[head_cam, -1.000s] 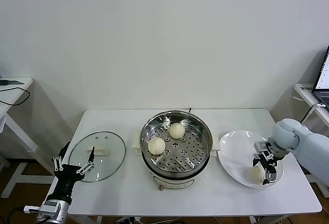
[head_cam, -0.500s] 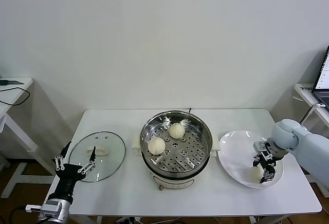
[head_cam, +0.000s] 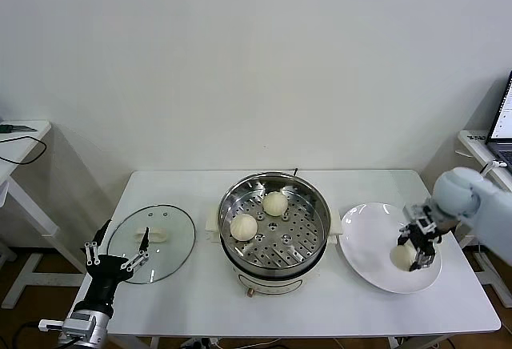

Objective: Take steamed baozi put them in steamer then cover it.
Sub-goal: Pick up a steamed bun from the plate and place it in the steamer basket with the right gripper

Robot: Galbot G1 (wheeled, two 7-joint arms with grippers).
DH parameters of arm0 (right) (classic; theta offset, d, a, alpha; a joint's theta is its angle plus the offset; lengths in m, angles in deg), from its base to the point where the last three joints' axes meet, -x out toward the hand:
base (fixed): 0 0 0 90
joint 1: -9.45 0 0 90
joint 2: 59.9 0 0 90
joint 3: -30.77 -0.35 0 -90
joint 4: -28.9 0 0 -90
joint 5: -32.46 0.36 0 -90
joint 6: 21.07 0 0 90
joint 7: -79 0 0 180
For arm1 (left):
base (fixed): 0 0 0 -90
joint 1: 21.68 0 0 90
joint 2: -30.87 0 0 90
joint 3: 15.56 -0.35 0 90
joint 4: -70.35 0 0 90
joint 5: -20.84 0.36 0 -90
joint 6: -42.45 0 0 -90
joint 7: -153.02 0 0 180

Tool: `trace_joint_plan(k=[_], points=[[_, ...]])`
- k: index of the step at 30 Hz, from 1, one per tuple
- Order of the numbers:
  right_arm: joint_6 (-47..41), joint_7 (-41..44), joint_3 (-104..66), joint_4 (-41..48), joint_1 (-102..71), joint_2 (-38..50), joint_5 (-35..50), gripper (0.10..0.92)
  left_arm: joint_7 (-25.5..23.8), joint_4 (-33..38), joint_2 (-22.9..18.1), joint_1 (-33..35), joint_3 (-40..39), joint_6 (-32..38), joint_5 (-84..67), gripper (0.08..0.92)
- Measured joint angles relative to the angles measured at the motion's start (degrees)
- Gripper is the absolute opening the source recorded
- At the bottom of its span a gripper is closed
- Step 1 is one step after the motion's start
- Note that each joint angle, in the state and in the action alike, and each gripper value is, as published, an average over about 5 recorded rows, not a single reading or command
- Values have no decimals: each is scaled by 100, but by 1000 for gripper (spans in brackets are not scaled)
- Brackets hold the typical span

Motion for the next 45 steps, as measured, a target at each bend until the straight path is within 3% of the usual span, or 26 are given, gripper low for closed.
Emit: trace_joint_plan(k=[10, 21, 33, 45], points=[[511, 229, 1116, -651, 2134, -186, 680, 696, 4, 0, 12, 1, -55, 0, 60, 823], [1565, 105, 2169, -1176, 3853, -1246, 967, 737, 2, 63, -10, 33, -28, 6, 56, 823], [2695, -436, 2893, -1450, 4209, -2438, 383, 738, -14, 52, 8, 6, 54, 13, 19, 823], [3425, -877, 3126, -1593, 3886, -3002, -202, 738, -24, -63, 12, -76, 68, -4, -3, 823]])
